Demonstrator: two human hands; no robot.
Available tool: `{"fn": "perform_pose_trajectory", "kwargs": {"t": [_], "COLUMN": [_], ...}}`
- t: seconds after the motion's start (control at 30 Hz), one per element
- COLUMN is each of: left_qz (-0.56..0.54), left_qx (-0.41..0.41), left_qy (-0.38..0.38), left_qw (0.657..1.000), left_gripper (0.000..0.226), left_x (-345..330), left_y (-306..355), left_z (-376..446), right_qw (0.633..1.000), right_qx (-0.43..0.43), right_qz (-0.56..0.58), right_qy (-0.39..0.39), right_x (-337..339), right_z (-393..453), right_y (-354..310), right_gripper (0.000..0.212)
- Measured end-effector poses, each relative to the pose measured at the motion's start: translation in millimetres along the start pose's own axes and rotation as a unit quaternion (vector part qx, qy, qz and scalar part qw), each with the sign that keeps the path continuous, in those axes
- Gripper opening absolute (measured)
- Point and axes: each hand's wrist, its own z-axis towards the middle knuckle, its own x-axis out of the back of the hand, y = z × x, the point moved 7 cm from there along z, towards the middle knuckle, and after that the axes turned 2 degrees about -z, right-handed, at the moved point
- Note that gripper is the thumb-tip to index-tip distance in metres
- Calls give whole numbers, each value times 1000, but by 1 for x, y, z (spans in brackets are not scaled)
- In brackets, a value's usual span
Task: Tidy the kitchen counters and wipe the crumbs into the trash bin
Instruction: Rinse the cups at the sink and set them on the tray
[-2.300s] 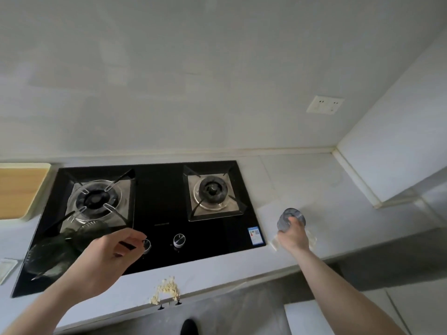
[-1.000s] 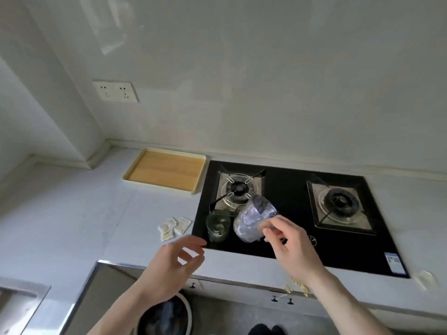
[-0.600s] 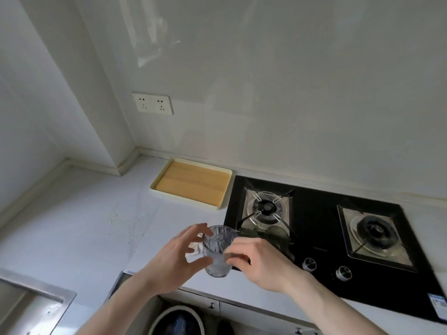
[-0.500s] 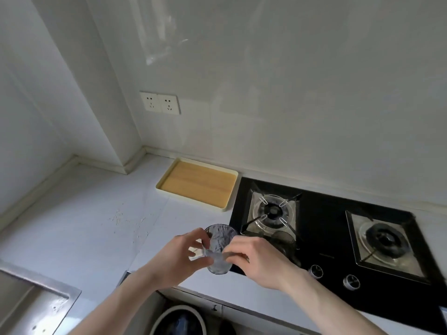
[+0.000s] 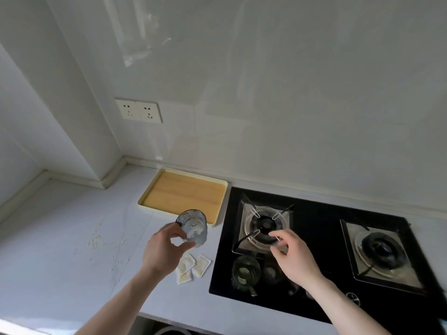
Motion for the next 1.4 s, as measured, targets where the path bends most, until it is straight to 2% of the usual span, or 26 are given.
{"fn": "perform_pose_trajectory", "kwargs": {"t": [0.27,0.4,0.5,0.63,0.8,1.17,1.4], "left_qz": [5,-8,-1,-1,25,70,88], "left_qx": [7,26,28,52,125,159,152], "left_qy": [-35,-51,-57,-33,-16,-52,-66], "left_qw": [999,998,998,998,992,983,982], "left_gripper": [30,31,28,28,30,35,40], "left_x": [-26,-35,-38,-32,-25,-65,-82], "left_y": [-1,6,8,4,-3,-30,-38], "left_z": [35,52,59,85,123,142,140], "right_qw": [983,973,968,964,961,963,959], "right_qx": [-161,-213,-233,-251,-268,-266,-266], "right_qz": [-51,-31,-37,-58,-39,22,64], "right_qy": [-67,-82,-79,-64,-50,36,67], "right_x": [-23,-31,-37,-44,-52,-20,-5], "right_z": [-6,-14,-18,-20,-20,-45,-54], "right_y": [75,85,93,98,102,101,98], "right_gripper": [48,22,12,16,19,11,15]}}
